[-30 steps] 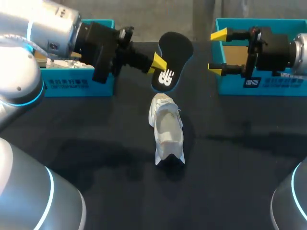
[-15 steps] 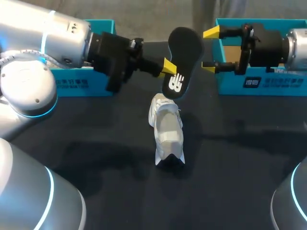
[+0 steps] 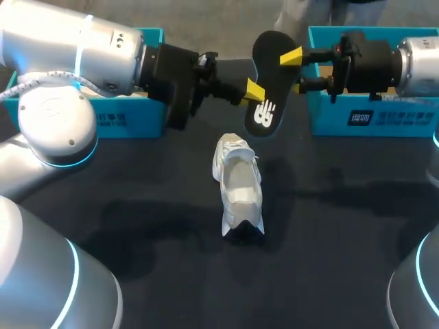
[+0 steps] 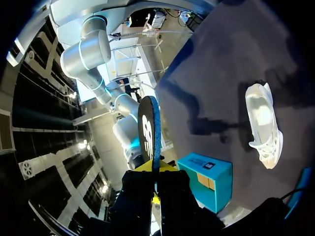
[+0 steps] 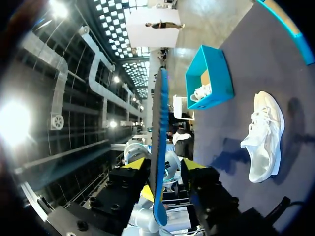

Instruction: Take the shoe out of the shoebox, open the shoe tongue, remove and reinsert the insole, then place the shoe into the shoebox

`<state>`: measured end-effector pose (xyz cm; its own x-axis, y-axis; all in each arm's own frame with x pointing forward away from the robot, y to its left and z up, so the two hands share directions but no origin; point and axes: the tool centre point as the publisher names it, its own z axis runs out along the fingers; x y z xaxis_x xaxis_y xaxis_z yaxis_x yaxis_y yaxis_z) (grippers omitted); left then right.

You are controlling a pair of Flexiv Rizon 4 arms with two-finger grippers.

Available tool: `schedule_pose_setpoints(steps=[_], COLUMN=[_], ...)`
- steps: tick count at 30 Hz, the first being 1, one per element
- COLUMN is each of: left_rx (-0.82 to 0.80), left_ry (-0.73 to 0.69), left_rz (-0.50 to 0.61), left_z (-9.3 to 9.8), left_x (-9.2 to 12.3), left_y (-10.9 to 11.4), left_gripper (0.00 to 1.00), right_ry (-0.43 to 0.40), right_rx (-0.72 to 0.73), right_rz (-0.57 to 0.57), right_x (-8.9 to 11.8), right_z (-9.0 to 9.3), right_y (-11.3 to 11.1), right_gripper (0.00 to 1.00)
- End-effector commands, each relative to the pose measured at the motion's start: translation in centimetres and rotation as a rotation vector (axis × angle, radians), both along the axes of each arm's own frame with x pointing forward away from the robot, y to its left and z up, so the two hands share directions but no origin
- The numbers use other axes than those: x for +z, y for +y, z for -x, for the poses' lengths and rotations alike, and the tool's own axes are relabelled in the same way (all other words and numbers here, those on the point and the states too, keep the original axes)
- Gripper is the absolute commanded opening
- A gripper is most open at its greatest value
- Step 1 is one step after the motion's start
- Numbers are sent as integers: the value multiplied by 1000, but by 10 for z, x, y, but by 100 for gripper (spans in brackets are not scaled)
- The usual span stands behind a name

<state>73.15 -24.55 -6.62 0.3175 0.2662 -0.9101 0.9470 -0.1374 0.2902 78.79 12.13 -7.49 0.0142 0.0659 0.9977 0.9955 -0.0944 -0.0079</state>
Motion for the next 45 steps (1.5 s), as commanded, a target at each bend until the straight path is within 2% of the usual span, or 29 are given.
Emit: schedule_pose_setpoints(steps=[1,4,7,8,9,17,18,19,23,31,39,41,42,44,45], left_rx=[1,-1,1,5,6,1,1,0,-1,-13,19,22,25,22,9], left_ry=[-3,-2,-2,-2,-1,8,15,16,36,74,147,159,180,182,186], left_rz=[0,-2,2,5,6,-11,-25,-29,-65,-242,-436,-448,-538,-545,-629], left_z=[-2,-1,-1,-1,-1,1,2,2,0,-10,-23,-23,-27,-27,-28], left_x=[-3,-5,-5,-6,-6,-12,-12,-13,-11,2,21,22,27,27,30], left_y=[-7,-9,-10,-11,-12,-10,-8,-7,2,23,30,30,31,31,32], left_gripper=[0,0,0,0,0,0,40,100,100,100,100,100,100,100,100], right_ry=[2,2,1,0,-1,-11,-14,-16,-23,-21,0,0,6,6,10], right_rx=[-3,-6,-8,-8,-7,-11,-12,-12,-10,0,22,22,25,25,27], right_rz=[-4,-7,-9,-10,-11,-1,0,1,17,63,82,82,87,88,90], right_x=[-2,-3,-3,-3,-3,-4,-4,-4,-7,-16,-28,-29,-32,-32,-35], right_z=[2,3,3,3,3,2,2,1,-3,-7,-7,-7,-8,-8,-7], right_y=[4,4,4,4,4,4,4,4,3,5,11,11,12,12,13], right_gripper=[36,32,20,13,0,0,0,0,0,0,0,0,0,0,0])
